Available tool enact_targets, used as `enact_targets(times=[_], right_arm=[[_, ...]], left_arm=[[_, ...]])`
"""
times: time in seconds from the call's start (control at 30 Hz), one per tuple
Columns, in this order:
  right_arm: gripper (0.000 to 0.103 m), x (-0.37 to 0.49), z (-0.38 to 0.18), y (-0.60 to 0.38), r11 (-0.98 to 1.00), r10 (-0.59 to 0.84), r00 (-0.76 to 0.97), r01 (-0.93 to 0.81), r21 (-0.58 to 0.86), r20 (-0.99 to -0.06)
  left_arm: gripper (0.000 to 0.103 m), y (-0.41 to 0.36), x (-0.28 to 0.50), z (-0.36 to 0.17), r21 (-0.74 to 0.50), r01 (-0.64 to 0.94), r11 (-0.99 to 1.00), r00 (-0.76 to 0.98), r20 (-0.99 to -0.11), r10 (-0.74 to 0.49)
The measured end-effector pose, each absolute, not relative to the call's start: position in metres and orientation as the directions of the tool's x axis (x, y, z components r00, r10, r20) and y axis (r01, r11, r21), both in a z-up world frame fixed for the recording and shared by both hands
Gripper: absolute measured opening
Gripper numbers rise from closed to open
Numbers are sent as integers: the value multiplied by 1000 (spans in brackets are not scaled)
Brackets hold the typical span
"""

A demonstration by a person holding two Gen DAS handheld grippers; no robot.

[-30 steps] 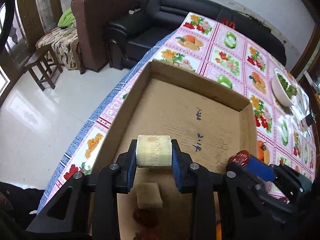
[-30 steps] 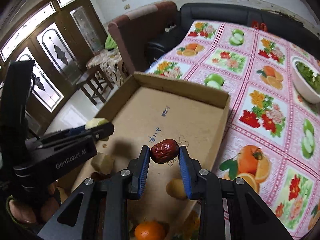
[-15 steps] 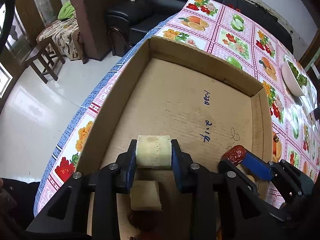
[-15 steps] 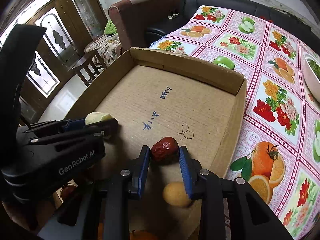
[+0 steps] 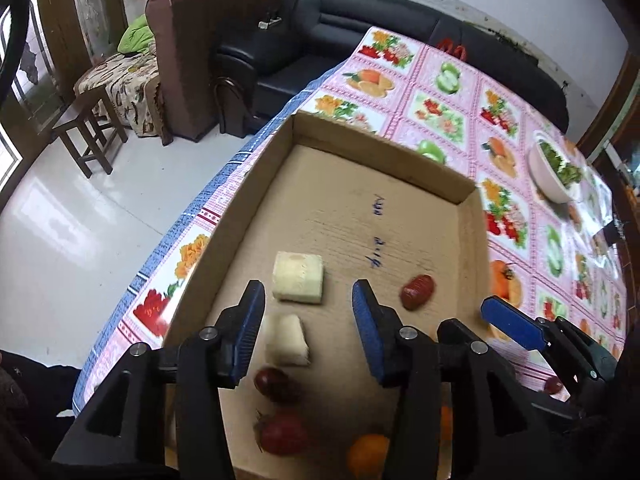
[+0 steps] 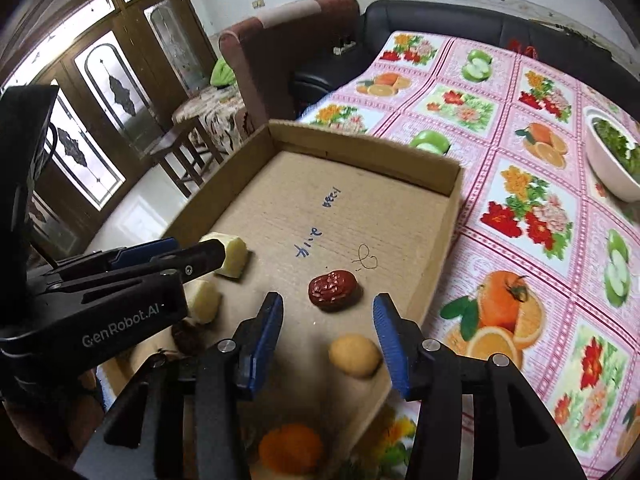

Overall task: Organize fruits
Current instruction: 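Open the left tool to drop the bread cube while the right tool releases the date, then move both open tools out of the box toward the loose tomato and kiwi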

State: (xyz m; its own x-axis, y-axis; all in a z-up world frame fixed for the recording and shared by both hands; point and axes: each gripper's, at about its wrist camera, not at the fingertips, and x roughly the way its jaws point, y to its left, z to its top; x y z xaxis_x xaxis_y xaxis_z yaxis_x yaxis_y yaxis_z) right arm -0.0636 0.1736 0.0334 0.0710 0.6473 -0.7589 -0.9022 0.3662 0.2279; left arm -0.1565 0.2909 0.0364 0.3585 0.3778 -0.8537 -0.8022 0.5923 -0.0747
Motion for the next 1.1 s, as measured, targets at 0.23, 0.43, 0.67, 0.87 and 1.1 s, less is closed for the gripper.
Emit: enact_targets(times=[0.23,0.43,0.67,0.87,1.1], right_arm=[[48,-62,57,126,392,691,104,-885,251,-715],[48,-55,68,89,428,708,139,-864,265,-692],[49,-47,67,44,481,706,174,-830,284,-686],[49,-41,63,6,522,698,207,-802,290,-685],[49,-32,58,-35,573,682,248,-766,292,-688]], left_arm=[[44,266,-161,50,-90,-785,613,395,-835,383],[44,243,-162,57,-99,-769,632,419,-824,381],[44,215,-157,61,-94,-737,670,439,-820,368],[44,193,-151,62,-86,-712,697,447,-821,356],[44,176,-147,61,-94,-690,718,458,-824,333]])
